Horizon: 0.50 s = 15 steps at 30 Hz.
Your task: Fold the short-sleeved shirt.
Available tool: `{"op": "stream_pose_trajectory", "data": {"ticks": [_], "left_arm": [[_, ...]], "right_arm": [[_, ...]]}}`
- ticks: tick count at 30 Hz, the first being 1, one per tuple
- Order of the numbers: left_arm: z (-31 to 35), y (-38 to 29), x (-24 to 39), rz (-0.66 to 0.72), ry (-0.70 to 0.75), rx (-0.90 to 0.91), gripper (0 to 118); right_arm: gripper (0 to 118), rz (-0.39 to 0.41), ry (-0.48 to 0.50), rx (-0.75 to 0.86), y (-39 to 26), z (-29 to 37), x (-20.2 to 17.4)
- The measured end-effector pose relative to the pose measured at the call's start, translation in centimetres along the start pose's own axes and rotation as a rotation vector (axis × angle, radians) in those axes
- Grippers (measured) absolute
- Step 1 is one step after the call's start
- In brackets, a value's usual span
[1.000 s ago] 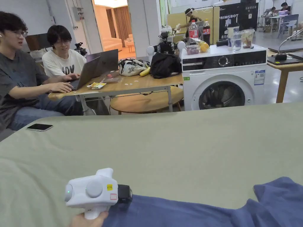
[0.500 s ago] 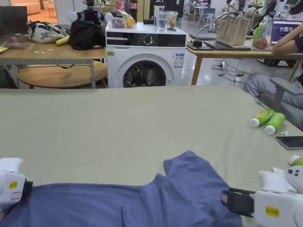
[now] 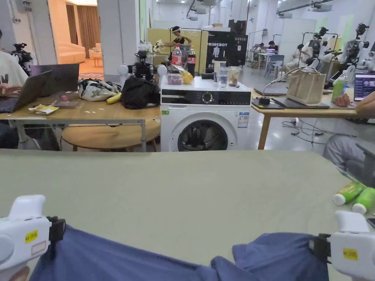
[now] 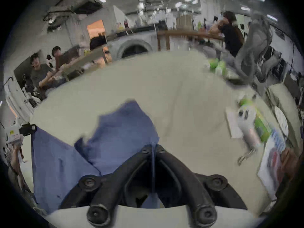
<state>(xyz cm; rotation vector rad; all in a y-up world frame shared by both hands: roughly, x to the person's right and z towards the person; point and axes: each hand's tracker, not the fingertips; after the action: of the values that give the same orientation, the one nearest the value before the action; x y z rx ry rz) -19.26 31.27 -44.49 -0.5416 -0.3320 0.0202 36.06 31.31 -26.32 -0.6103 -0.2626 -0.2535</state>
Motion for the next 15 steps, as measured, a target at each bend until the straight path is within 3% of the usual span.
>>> {"op": "stream_pose_trajectory", "data": {"ticks": [3, 6, 8, 15], "left_arm": [[6.7, 5.1, -0.2, -0.002, -0.014, 0.193, 0], [11.9, 10.5, -0.9, -0.026, -0.011, 0.32, 0], [14.9, 13.1, -1.1, -0.042, 0.044, 0.371, 0], [18.2, 21.2, -2.4, 0.011, 0.076, 0.469, 0]], "right_arm": [[0, 0.066, -0.007, 0.144, 5.0, 4.5, -2.2], [0, 0.043, 0.03, 0.245, 10.2, 8.1, -3.0], [0, 0.089, 0.014, 0.307, 13.1, 10.3, -4.0], [0, 0.091, 0.036, 0.386, 22.1, 13.4, -7.1]]}}
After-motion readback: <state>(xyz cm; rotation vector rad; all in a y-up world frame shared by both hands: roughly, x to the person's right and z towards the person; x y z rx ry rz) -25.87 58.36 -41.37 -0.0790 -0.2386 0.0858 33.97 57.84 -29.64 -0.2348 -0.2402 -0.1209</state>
